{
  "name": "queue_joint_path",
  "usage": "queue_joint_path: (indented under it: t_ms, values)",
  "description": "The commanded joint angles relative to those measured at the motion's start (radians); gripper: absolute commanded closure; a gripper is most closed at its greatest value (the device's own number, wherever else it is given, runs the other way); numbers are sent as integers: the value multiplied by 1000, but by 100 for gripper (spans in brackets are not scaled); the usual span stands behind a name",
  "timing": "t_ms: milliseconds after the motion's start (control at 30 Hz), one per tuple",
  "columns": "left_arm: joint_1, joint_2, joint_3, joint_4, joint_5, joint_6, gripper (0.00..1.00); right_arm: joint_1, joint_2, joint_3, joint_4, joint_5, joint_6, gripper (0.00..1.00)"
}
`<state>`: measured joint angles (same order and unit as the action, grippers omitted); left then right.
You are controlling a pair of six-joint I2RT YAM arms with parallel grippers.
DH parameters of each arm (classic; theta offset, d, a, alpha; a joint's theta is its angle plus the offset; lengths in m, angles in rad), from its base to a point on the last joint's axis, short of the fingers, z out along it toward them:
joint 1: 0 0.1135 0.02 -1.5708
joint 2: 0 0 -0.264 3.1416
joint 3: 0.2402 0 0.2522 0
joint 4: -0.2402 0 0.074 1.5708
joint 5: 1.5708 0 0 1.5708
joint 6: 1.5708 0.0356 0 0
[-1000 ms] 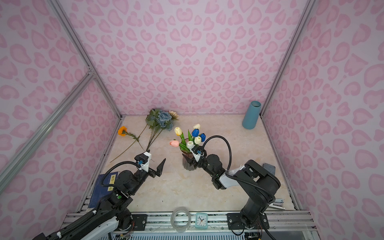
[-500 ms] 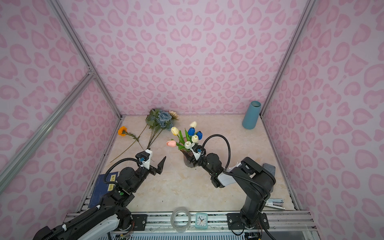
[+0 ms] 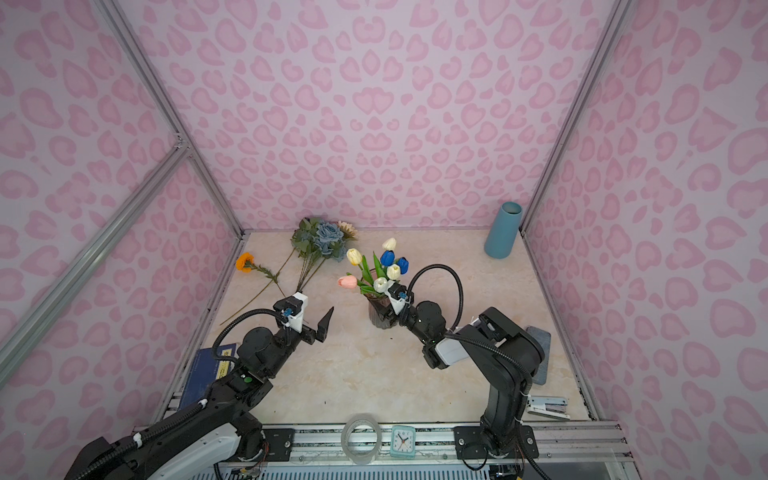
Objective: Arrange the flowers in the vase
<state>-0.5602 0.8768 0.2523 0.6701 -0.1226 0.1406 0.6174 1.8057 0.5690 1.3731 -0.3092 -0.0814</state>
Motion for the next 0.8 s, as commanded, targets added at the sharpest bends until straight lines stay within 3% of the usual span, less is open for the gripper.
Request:
queue_joint_path:
  t_ms: [0,167,367,767]
  values:
    - [0,16,18,60,-11,13,1,-29,27,48,98,-32,8,78]
    - [2,50,39,66,-1,20,1,-110,112,191,132,-84,46,78]
    - [2,60,47,77,0,30,1,-197,296,488,134,-131,117,78]
    - [2,44,58,48,-7,45,0,-273,716,1246,-254,-143,160,78]
